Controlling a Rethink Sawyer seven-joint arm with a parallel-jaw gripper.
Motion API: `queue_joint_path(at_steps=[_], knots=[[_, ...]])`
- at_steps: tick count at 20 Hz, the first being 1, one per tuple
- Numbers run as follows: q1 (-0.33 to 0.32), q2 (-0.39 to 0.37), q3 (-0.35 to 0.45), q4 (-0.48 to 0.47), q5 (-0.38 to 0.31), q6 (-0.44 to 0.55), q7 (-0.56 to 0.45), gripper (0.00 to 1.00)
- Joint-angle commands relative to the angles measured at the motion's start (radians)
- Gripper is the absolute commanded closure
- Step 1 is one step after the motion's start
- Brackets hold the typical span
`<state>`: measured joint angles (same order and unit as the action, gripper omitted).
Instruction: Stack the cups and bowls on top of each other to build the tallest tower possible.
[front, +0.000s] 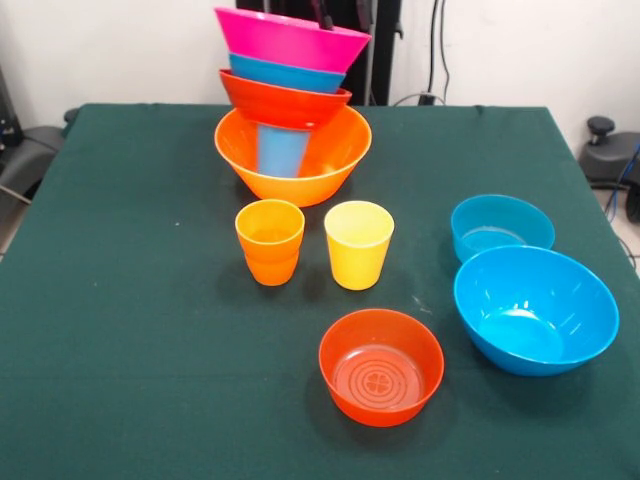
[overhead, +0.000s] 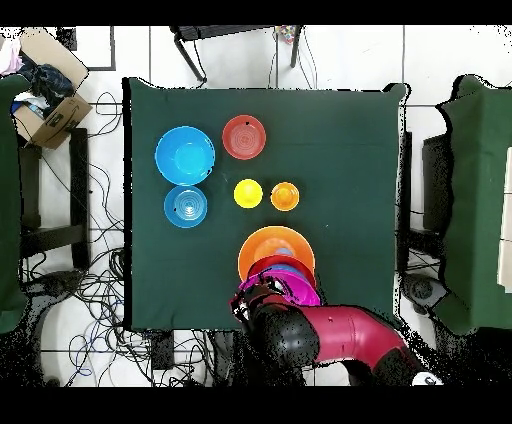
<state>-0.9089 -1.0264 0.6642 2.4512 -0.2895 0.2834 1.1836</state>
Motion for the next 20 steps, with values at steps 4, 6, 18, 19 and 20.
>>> queue_joint_path(at_steps=[4,6,18,19,20], knots=[[-0.066,0.136,-0.004,-0.136,-0.148,-0.025,0.009,0.0],[-0.09,0.149,0.006,-0.152,-0.172,-0.02,-0.005,0.0],[-0.132,0.115,0.047,-0.134,-0.164,0.041,0.022,0.0],[-0.129,0.112,0.048,-0.133,-0.163,0.044,0.024,0.0],[-0.125,0.111,0.046,-0.131,-0.16,0.05,0.028,0.0]])
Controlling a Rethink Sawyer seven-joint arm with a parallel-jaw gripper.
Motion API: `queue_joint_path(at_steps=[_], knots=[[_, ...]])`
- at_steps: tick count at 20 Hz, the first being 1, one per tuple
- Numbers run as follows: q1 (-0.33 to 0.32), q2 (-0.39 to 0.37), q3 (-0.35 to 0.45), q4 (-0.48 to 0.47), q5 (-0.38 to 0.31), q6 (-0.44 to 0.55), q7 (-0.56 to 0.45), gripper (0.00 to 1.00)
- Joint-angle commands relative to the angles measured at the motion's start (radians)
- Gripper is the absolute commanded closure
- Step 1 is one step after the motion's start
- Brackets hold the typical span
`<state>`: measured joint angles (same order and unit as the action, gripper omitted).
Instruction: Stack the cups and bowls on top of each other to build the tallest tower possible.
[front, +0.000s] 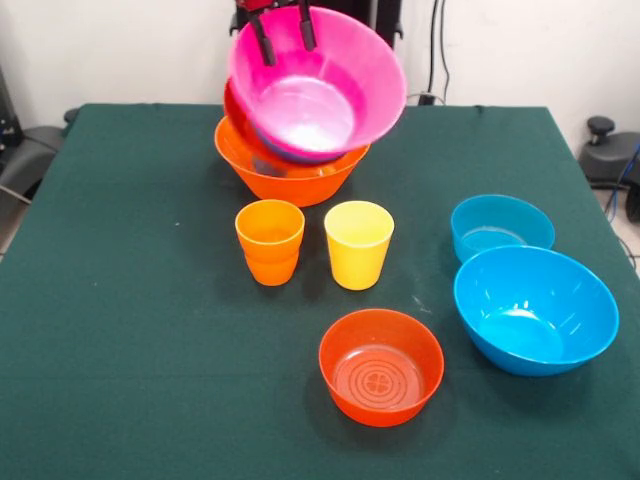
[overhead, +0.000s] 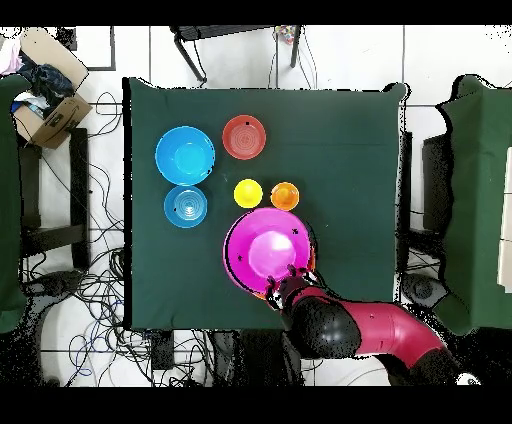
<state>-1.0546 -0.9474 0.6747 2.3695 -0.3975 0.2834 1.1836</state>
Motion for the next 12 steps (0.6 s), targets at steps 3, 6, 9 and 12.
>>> queue_joint_path(at_steps=[3,6,9,12], knots=[[0.026,0.025,0.029,-0.04,-0.049,0.051,0.04,0.0],[0.029,0.014,0.03,-0.033,-0.048,0.055,0.042,0.0],[0.036,0.021,0.02,-0.037,-0.062,0.054,0.04,0.0],[0.046,0.031,0.0,-0.039,-0.074,0.052,0.047,0.0]])
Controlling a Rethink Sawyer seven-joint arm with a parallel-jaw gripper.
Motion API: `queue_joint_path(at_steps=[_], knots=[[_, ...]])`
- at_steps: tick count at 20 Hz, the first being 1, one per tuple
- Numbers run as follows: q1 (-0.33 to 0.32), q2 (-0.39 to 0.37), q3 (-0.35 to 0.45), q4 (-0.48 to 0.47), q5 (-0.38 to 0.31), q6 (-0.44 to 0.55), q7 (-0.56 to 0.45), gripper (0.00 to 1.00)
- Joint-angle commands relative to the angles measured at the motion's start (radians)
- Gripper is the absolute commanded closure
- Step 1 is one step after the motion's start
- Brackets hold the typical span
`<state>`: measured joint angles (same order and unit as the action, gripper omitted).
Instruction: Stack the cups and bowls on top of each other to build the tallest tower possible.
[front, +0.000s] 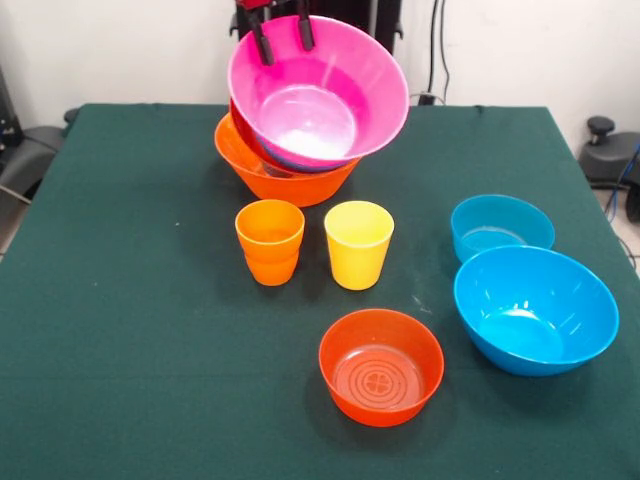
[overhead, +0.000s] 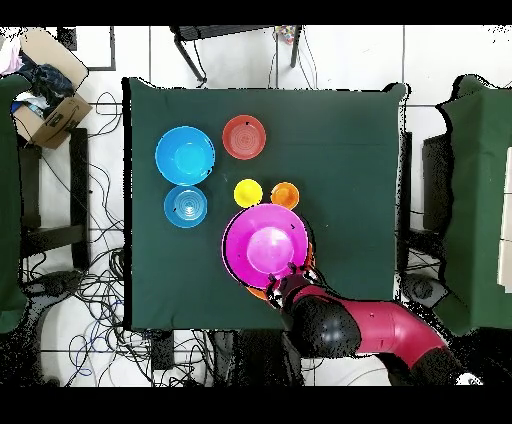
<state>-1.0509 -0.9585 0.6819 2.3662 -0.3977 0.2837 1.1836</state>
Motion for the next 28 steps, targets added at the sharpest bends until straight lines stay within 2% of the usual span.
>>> queue_joint_path(at_steps=[1,8,12,15,17,21,28], knots=[[0.053,0.037,-0.022,-0.036,-0.07,0.073,0.054,0.0],[0.118,0.022,-0.158,-0.057,-0.084,0.166,0.112,0.0],[0.173,0.044,-0.248,-0.095,-0.149,0.194,0.124,0.0],[0.235,0.07,-0.347,-0.129,-0.219,0.21,0.177,0.0],[0.255,0.088,-0.4,-0.142,-0.239,0.195,0.206,0.0],[0.283,0.103,-0.453,-0.162,-0.218,0.204,0.216,0.0],[0.294,0.099,-0.48,-0.164,-0.168,0.209,0.176,0.0]])
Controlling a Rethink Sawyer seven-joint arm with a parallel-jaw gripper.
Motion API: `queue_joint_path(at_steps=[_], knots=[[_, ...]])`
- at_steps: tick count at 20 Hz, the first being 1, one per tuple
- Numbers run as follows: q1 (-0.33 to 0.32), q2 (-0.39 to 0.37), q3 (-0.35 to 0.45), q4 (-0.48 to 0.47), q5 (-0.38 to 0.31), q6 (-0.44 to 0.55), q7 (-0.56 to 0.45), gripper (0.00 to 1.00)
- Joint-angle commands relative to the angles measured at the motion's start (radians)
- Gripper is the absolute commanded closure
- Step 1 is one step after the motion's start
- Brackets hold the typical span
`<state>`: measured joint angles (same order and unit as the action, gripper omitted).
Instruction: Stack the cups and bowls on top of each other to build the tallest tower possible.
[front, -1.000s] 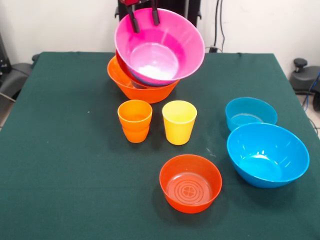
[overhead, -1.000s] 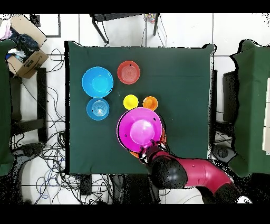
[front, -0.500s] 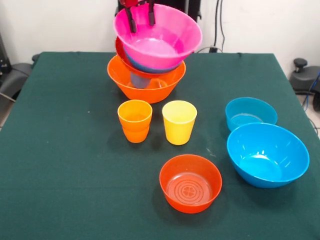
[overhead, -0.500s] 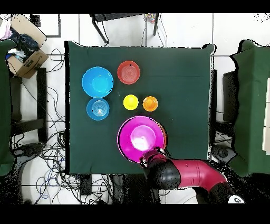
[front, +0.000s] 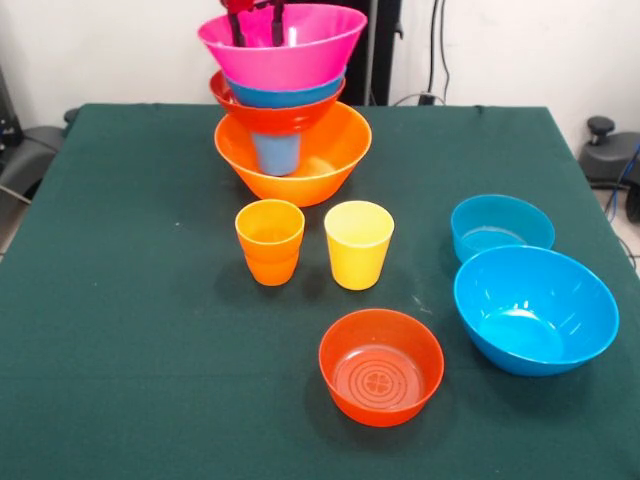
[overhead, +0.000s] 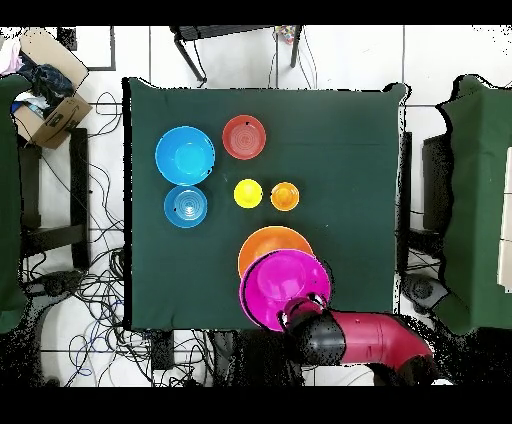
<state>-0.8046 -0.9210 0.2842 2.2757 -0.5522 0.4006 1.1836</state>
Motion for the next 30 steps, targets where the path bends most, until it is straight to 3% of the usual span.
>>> queue_joint_path(at_steps=[1,9,18,30], knots=[[0.055,0.059,-0.082,-0.074,-0.005,0.097,0.179,0.0],[0.077,0.034,-0.099,-0.065,0.036,0.11,0.158,0.0],[0.11,0.06,-0.123,-0.094,0.06,0.105,0.16,0.0],[0.118,-0.011,-0.026,-0.103,0.117,0.19,0.039,0.0]])
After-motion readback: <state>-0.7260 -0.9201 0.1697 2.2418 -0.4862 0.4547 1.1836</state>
